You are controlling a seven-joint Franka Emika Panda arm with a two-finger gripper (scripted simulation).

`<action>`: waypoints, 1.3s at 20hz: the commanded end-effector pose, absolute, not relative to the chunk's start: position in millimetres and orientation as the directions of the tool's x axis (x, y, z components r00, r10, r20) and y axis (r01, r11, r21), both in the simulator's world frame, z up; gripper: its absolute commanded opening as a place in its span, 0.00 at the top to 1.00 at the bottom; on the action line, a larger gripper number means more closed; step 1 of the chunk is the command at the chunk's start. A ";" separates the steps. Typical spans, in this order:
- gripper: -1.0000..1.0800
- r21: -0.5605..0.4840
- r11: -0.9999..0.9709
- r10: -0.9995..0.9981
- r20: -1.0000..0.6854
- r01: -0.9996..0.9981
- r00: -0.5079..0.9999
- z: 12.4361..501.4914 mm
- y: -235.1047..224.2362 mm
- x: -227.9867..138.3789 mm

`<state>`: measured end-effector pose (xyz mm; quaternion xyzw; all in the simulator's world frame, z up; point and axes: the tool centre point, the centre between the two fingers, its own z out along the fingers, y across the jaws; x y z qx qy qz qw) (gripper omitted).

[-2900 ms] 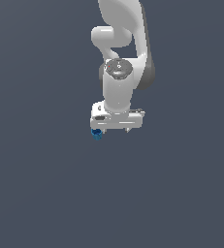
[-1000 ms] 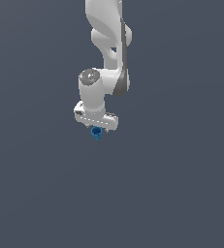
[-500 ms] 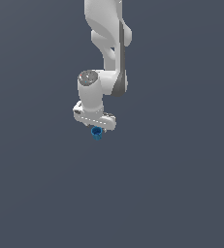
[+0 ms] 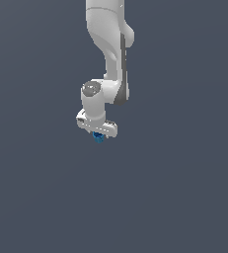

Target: Pick up the object and move it to a goal position.

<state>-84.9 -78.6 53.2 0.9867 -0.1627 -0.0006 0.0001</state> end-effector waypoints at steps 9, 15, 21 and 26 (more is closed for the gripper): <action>1.00 0.000 -0.947 -0.322 0.000 -0.322 0.947 40.1 -78.7 -84.3; 1.00 0.000 -0.947 -0.322 0.000 -0.322 0.947 40.1 -78.7 -84.3; 1.00 0.000 -0.947 -0.322 0.001 -0.322 0.947 46.9 -72.8 -84.1; 1.00 0.000 -0.947 -0.322 0.001 -0.322 0.947 64.9 -54.3 -83.9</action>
